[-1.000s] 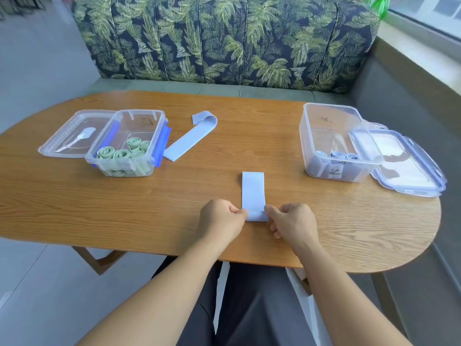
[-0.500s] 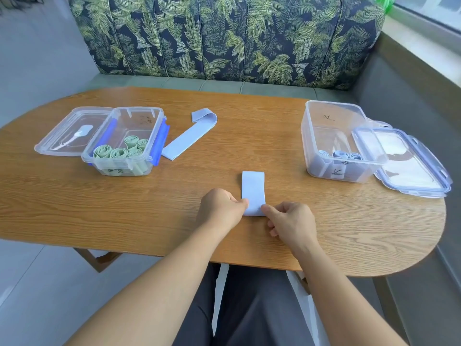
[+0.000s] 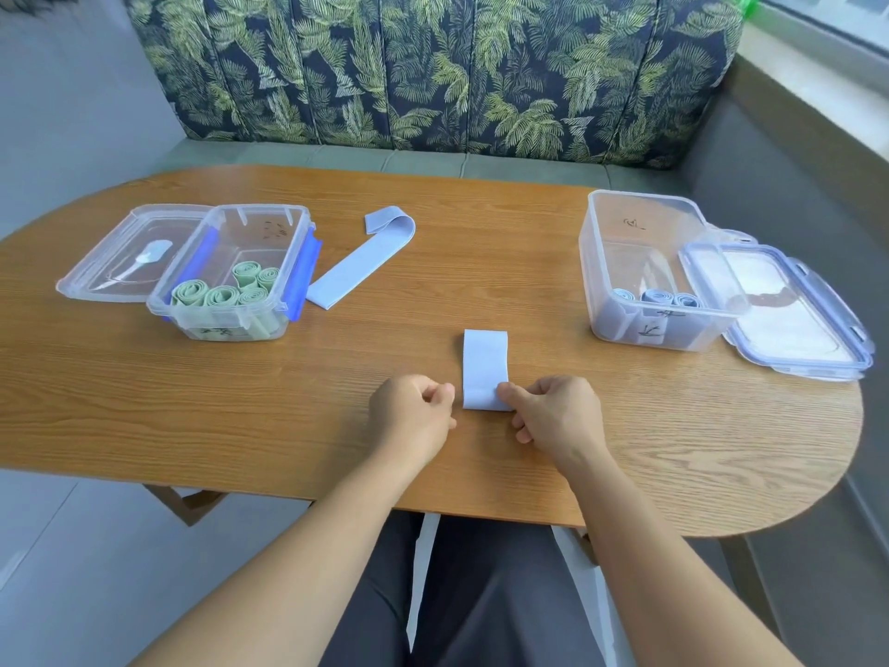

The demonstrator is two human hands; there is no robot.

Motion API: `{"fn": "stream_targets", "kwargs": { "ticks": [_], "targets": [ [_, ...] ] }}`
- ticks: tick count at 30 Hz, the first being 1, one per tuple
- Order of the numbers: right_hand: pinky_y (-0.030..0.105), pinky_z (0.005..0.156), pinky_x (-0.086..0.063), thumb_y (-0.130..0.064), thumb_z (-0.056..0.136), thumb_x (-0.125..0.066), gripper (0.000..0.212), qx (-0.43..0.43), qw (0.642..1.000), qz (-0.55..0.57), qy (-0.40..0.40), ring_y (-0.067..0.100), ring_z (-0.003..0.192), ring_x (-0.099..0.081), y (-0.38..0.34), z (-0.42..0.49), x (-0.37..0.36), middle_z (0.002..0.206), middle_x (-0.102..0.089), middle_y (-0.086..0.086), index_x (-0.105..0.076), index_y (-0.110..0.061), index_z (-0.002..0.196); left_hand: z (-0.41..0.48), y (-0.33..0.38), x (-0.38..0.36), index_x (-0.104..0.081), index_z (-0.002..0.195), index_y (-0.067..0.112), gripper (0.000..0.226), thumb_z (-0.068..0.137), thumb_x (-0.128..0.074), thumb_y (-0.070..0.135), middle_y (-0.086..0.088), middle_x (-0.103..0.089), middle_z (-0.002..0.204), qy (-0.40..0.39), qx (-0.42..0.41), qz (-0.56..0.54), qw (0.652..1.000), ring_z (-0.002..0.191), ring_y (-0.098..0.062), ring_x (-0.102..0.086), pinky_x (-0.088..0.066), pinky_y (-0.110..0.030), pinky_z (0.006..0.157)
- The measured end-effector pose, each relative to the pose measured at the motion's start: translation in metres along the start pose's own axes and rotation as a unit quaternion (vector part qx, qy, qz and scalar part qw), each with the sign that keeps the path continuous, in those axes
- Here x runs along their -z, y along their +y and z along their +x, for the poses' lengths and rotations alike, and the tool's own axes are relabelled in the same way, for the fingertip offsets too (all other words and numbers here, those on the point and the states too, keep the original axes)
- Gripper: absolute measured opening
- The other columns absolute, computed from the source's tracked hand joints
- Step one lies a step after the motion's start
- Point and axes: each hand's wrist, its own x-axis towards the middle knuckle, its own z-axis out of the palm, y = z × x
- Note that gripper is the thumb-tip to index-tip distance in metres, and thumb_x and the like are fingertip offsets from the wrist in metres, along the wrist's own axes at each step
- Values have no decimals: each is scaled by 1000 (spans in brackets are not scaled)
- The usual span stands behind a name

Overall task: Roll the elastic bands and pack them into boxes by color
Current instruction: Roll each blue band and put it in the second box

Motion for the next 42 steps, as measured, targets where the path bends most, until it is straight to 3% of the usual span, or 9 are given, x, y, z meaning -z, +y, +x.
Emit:
{"fn": "stream_targets", "kwargs": {
  "ticks": [4, 8, 14, 19, 23, 26, 31, 35, 42],
  "targets": [
    [45, 72, -60, -42, 82, -71, 38, -8, 1000, 5, 4, 25, 65, -71, -2, 4, -1, 56, -69, 3, -68, -6, 73, -7, -5, -1, -72, 92, 18, 11, 92, -61, 22, 6, -71, 71, -11, -2, -26, 1000, 72, -4, -69, -57, -28, 74],
    [42, 68, -59, -45, 82, -70, 40, -18, 1000, -9, 5, 23, 64, -70, -5, 6, 0, 55, -69, 3, -66, -7, 70, -8, -3, -6, -71, 104, 16, 17, 88, -67, 19, 3, -73, 86, -10, -4, -34, 999, 82, -7, -69, -49, -16, 68],
    [36, 68, -58, -48, 83, -67, 42, -14, 999, -41, 17, 22, 63, -70, -10, 11, -2, 55, -69, 2, -63, -11, 64, -5, 2, -12, -70, 108, 13, 24, 86, -71, 23, 1, -73, 89, -2, 0, -32, 999, 86, -12, -69, -55, -29, 83],
    [34, 68, -57, -50, 82, -67, 43, -21, 999, -46, 20, 19, 58, -70, -14, 12, -2, 58, -70, 2, -65, -10, 69, 1, 8, -15, -71, 108, 15, 28, 86, -70, 32, 2, -73, 91, -1, 3, -43, 999, 87, -12, -69, -54, -27, 79],
    [36, 68, -57, -50, 84, -65, 46, -8, 1000, -23, 16, 18, 55, -68, -10, 11, 1, 56, -69, 1, -65, -8, 66, 1, 13, -14, -71, 86, 23, 11, 87, -68, 33, -4, -73, 78, -6, 1, -14, 1000, 79, -17, -69, -55, -30, 72],
    [39, 70, -58, -41, 84, -68, 35, 1, 999, 51, 14, 13, 53, -64, -1, 6, 5, 54, -68, -1, -70, -10, 69, 2, 14, -13, -58, 62, 27, 25, 86, -67, 31, -9, -72, 71, -4, -3, 5, 1000, 77, -22, -70, -56, -38, 74],
    [36, 70, -56, -25, 84, -70, 15, 0, 997, 70, -19, 9, 53, -60, 2, 0, 6, 50, -65, -4, -72, -16, 73, 3, 16, -15, -72, 78, 16, 21, 87, -66, 33, -5, -72, 70, -3, 0, 0, 1000, 75, -19, -69, -56, -35, 74],
    [41, 72, -57, -21, 85, -68, 16, 11, 998, 66, -12, 13, 56, -62, 2, -4, 5, 51, -66, -2, -71, -15, 70, 0, 14, -14, -68, 73, 22, 18, 87, -66, 33, -2, -73, 72, -11, 5, -11, 1000, 77, -18, -69, -56, -34, 74],
    [43, 73, -60, -26, 86, -69, 19, 9, 999, 33, 0, 15, 59, -68, 12, -19, 6, 56, -69, 0, -70, -18, 69, -10, 1, -16, -73, 102, 16, 21, 85, -69, 28, 7, -72, 89, -6, -31, -13, 999, 85, -11, -69, -55, -30, 83]
  ]
}}
